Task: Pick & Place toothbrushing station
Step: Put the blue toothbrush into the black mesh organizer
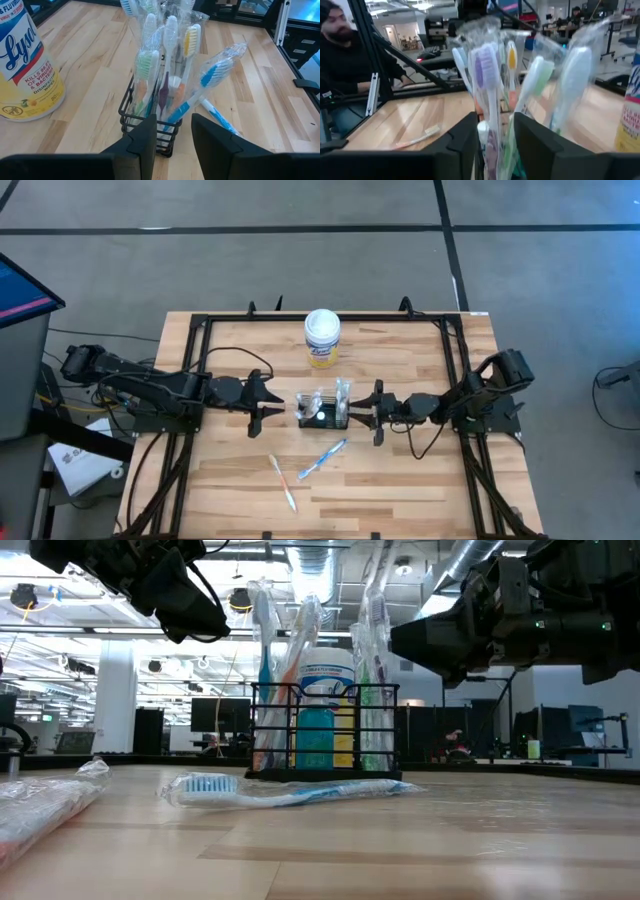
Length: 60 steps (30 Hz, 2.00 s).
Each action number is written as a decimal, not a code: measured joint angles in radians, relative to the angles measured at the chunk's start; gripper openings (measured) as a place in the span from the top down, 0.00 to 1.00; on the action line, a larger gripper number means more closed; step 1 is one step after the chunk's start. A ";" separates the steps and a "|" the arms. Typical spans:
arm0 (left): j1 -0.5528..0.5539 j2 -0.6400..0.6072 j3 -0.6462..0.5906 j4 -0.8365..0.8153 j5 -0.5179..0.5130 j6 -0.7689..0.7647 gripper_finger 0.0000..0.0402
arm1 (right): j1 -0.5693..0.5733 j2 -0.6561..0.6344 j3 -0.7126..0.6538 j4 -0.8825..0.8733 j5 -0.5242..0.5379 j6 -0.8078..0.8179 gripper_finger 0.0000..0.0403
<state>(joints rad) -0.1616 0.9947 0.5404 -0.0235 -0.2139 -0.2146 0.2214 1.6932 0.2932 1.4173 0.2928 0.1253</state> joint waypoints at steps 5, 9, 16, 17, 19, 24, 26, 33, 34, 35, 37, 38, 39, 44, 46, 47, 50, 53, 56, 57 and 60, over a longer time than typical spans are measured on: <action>0.000 0.000 0.000 -0.001 -0.001 0.000 0.71 | 0.000 0.000 0.000 0.029 -0.001 -0.005 0.65; 0.000 0.000 0.000 -0.001 -0.004 0.000 0.71 | 0.007 -0.046 0.000 0.068 -0.005 -0.023 0.66; 0.000 0.000 0.000 -0.001 -0.004 0.000 0.71 | 0.086 -0.266 0.030 -0.231 -0.004 -0.080 0.73; 0.000 0.000 0.000 -0.001 -0.004 0.000 0.71 | 0.096 -0.297 0.045 -0.310 -0.002 -0.080 0.74; 0.000 0.000 0.000 -0.001 -0.004 0.000 0.71 | 0.113 -0.347 0.080 -0.455 0.000 -0.059 0.76; 0.000 0.000 0.000 -0.001 -0.003 0.000 0.71 | 0.178 -0.393 0.202 -0.776 -0.003 -0.038 0.78; 0.000 0.000 0.000 -0.001 -0.003 0.000 0.71 | 0.198 -0.388 0.256 -0.887 -0.005 -0.038 0.79; 0.000 0.000 0.000 0.000 -0.003 0.000 0.71 | 0.227 -0.302 0.415 -1.085 -0.010 -0.038 0.80; 0.000 0.000 0.000 0.000 -0.003 0.000 0.71 | 0.231 -0.285 0.432 -1.096 -0.014 -0.038 0.80; 0.000 0.000 0.000 0.000 -0.003 0.000 0.71 | 0.232 -0.268 0.446 -1.114 -0.019 -0.038 0.80; 0.000 0.000 0.000 0.000 -0.003 0.000 0.71 | 0.233 -0.225 0.475 -1.130 -0.030 -0.038 0.80; 0.000 0.000 0.000 0.000 -0.003 0.000 0.71 | 0.234 -0.201 0.490 -1.129 -0.031 -0.038 0.80; 0.000 0.000 0.000 0.000 -0.003 0.000 0.71 | 0.236 -0.182 0.501 -1.134 -0.031 -0.042 0.80; 0.000 0.000 0.000 0.000 -0.002 0.000 0.71 | 0.236 -0.078 0.562 -1.159 -0.032 -0.046 0.80; 0.000 0.000 0.000 0.001 0.001 0.000 0.71 | 0.236 -0.043 0.581 -1.158 -0.032 -0.046 0.80; 0.000 0.000 0.000 0.002 0.001 0.000 0.71 | 0.235 -0.030 0.588 -1.160 -0.032 -0.046 0.80; 0.000 0.000 0.000 0.003 0.001 0.000 0.71 | 0.236 0.019 0.623 -1.153 -0.033 -0.046 0.80; 0.000 0.000 0.000 0.003 0.000 0.000 0.71 | 0.236 0.065 0.660 -1.155 -0.038 -0.046 0.80; 0.000 0.000 0.000 0.004 0.000 0.000 0.71 | 0.235 0.107 0.693 -1.169 -0.041 -0.046 0.80; 0.000 0.000 0.000 0.004 0.000 0.000 0.71 | 0.235 0.120 0.706 -1.175 -0.041 -0.046 0.80; 0.000 0.000 0.000 0.004 0.000 0.000 0.71 | 0.232 0.150 0.739 -1.186 -0.042 -0.041 0.80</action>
<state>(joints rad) -0.1616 0.9947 0.5404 -0.0190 -0.2140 -0.2142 0.4532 1.8434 1.0325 0.2312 0.2508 0.0842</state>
